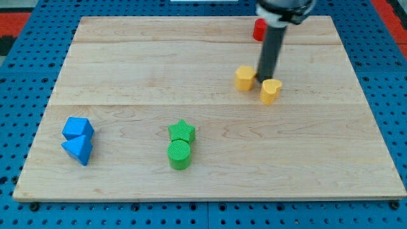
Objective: Place the yellow blocks at the center of the board
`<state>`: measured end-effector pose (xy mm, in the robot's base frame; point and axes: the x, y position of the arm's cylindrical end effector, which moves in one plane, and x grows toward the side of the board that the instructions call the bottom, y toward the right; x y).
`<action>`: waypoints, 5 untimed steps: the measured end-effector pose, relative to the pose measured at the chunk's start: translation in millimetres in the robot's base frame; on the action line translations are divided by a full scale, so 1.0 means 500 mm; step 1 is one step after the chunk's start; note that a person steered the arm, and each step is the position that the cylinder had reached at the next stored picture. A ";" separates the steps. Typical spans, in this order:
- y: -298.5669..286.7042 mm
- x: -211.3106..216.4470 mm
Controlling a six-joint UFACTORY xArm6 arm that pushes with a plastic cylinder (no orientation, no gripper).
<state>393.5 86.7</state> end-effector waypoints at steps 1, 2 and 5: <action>-0.098 -0.011; -0.078 -0.084; 0.245 0.044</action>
<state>415.4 209.0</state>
